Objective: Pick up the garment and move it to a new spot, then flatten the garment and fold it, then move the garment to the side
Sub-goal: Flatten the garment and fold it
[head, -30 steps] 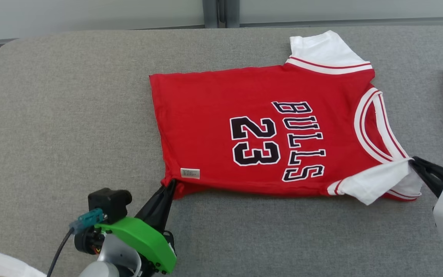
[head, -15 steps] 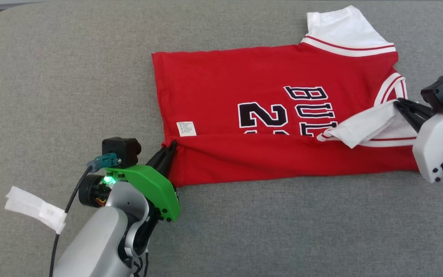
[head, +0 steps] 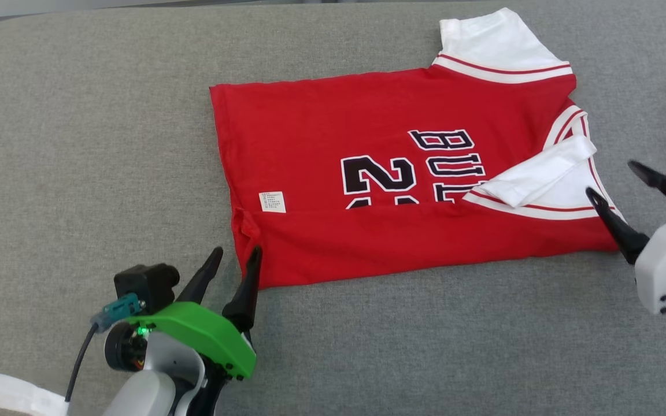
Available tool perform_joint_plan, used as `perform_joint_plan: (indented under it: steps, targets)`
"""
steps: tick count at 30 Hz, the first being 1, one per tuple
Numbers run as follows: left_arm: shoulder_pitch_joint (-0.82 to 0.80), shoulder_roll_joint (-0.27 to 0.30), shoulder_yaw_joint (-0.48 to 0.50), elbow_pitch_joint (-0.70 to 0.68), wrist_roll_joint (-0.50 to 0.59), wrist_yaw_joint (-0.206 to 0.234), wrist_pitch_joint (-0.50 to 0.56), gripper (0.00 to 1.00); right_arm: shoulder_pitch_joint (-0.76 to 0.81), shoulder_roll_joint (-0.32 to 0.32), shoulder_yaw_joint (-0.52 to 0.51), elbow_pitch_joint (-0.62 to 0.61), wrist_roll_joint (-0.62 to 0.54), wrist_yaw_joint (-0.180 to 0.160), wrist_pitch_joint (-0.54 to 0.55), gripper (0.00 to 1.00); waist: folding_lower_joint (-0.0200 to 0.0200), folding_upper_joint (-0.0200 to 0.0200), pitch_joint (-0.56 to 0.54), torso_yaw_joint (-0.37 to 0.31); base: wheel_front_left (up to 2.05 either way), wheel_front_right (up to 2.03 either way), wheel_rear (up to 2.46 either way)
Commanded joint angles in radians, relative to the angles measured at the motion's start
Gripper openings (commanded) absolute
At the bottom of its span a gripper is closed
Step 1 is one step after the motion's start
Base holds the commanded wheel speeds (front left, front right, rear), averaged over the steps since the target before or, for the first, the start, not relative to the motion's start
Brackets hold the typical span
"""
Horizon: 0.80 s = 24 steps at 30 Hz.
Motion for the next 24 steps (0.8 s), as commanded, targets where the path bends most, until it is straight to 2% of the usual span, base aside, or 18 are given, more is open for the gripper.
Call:
perform_joint_plan:
  steps: [1,4,7,16,17,18,19,20,21,22,24]
  targets:
    - [0.023,0.013,0.000,-0.012,-0.016,0.007,0.011,1.00,0.040,-0.001,-0.019,-0.011,-0.004,-0.002,0.020,1.00,0.0000,-0.0001,0.011,-0.008,0.00,0.00,0.00]
    - [0.039,0.021,-0.008,-0.023,-0.006,0.020,0.025,1.00,0.106,-0.008,-0.061,-0.018,-0.039,-0.002,0.067,1.00,0.0000,-0.0001,0.035,-0.009,0.00,0.00,0.00]
    - [0.029,0.009,-0.015,-0.014,-0.019,0.019,0.035,1.00,0.130,0.016,-0.101,-0.004,-0.058,-0.002,0.101,1.00,0.0000,-0.0001,0.051,-0.006,0.00,0.00,0.00]
    - [0.005,-0.011,-0.039,0.078,-0.056,-0.023,0.079,1.00,0.127,0.058,-0.110,0.046,-0.041,-0.002,0.220,1.00,0.0000,-0.0001,0.072,0.001,0.00,0.00,0.00]
    - [-0.001,-0.013,-0.045,0.093,-0.062,-0.033,0.088,0.95,0.122,0.059,-0.099,0.052,-0.034,-0.002,0.229,1.00,0.0000,-0.0001,0.072,0.001,0.00,0.00,0.00]
    - [-0.006,-0.015,-0.049,0.103,-0.066,-0.040,0.090,0.59,0.118,0.059,-0.091,0.057,-0.026,-0.002,0.237,1.00,0.0000,-0.0001,0.071,0.001,0.00,0.00,0.00]
    - [-0.011,-0.015,-0.055,0.116,-0.069,-0.052,0.099,0.00,0.115,0.062,-0.084,0.065,-0.014,-0.002,0.245,1.00,0.0000,-0.0001,0.069,0.002,0.00,0.00,0.00]
    - [-0.016,-0.015,-0.060,0.127,-0.073,-0.063,0.103,0.00,0.112,0.063,-0.075,0.067,-0.006,-0.001,0.244,0.87,0.0000,-0.0001,0.065,0.003,0.00,0.00,0.00]
    - [-0.019,-0.017,-0.065,0.135,-0.082,-0.075,0.110,0.00,0.108,0.062,-0.068,0.071,0.004,-0.001,0.237,0.25,0.0000,-0.0001,0.060,0.004,0.00,0.00,0.00]
    - [-0.020,-0.018,-0.065,0.141,-0.089,-0.084,0.113,0.00,0.106,0.061,-0.060,0.076,0.015,-0.001,0.236,0.00,0.0000,-0.0001,0.055,0.003,0.00,0.00,0.00]
    - [-0.021,-0.011,-0.061,0.152,-0.097,-0.098,0.120,0.00,0.099,0.046,-0.036,0.085,0.033,-0.001,0.236,0.00,0.0000,-0.0001,0.042,0.002,0.00,0.00,0.00]
